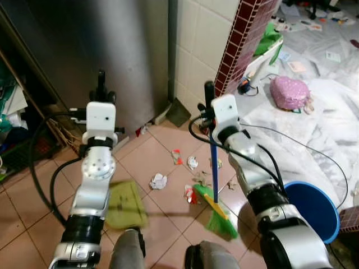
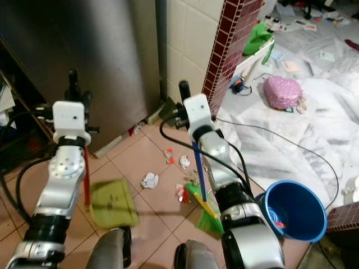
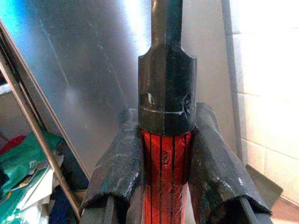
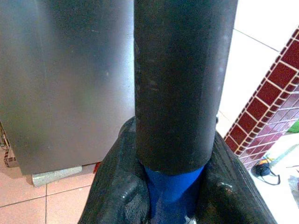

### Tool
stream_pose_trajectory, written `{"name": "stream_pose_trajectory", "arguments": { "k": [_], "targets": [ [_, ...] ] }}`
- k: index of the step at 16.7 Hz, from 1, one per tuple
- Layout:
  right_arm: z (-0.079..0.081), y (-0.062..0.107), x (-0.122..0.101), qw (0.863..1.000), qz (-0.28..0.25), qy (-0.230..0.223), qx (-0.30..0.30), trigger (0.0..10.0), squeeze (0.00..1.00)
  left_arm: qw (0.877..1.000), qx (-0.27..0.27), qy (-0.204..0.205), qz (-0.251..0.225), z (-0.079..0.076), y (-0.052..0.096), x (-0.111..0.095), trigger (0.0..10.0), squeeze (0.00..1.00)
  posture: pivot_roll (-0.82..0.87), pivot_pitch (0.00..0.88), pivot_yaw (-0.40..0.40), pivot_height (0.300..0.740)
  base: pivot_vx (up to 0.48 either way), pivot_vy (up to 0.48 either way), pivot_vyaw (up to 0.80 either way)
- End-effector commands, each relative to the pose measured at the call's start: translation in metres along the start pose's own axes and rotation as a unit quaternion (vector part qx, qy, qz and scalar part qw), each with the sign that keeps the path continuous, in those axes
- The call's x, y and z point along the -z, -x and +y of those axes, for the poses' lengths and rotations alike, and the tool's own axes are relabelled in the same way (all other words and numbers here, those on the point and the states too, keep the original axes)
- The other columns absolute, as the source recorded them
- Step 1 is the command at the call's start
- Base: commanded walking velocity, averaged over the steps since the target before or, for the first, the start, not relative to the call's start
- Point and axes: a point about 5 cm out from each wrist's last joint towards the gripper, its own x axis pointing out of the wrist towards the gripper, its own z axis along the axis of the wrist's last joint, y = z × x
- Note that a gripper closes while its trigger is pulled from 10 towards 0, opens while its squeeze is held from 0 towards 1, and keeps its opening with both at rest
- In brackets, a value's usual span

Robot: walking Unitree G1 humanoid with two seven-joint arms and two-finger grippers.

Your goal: Sweep floor

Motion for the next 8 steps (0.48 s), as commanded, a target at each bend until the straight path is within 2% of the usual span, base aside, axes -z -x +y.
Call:
{"name": "stream_pose_trajectory", "arguments": {
  "k": [1,3,4,6,8],
  "targets": [
    [-0.004,-0.002,-0.007,1.0,-0.006,0.013,-0.004,10.0,0.0,0.999,-0.005,-0.022,-0.033,0.0,-0.006,-0.005,10.0,0.0,-0.02,0.173,-0.079,0.74,0.0,0.0,0.0],
    [-0.003,-0.003,-0.011,1.0,-0.006,0.002,-0.001,10.0,0.0,0.998,0.007,-0.023,-0.053,-0.008,-0.008,0.001,10.0,0.0,-0.03,0.166,-0.083,0.74,0.0,0.0,0.0],
    [-0.001,-0.004,-0.011,0.999,-0.001,-0.026,0.023,10.0,0.0,0.999,0.006,0.001,-0.037,-0.014,-0.007,0.007,10.0,0.0,-0.03,0.163,-0.086,0.74,0.0,0.0,0.0],
    [-0.001,-0.004,-0.009,0.998,0.007,-0.05,0.049,10.0,0.0,0.999,0.016,0.018,-0.027,-0.021,-0.006,0.012,10.0,0.0,-0.03,0.161,-0.084,0.74,0.0,0.0,0.0],
    [-0.003,0.001,-0.002,0.991,0.025,-0.083,0.106,10.0,0.0,0.996,0.051,0.065,-0.016,-0.04,-0.003,0.017,10.0,0.0,-0.04,0.162,-0.08,0.74,0.0,0.0,0.0]
  ]
}}
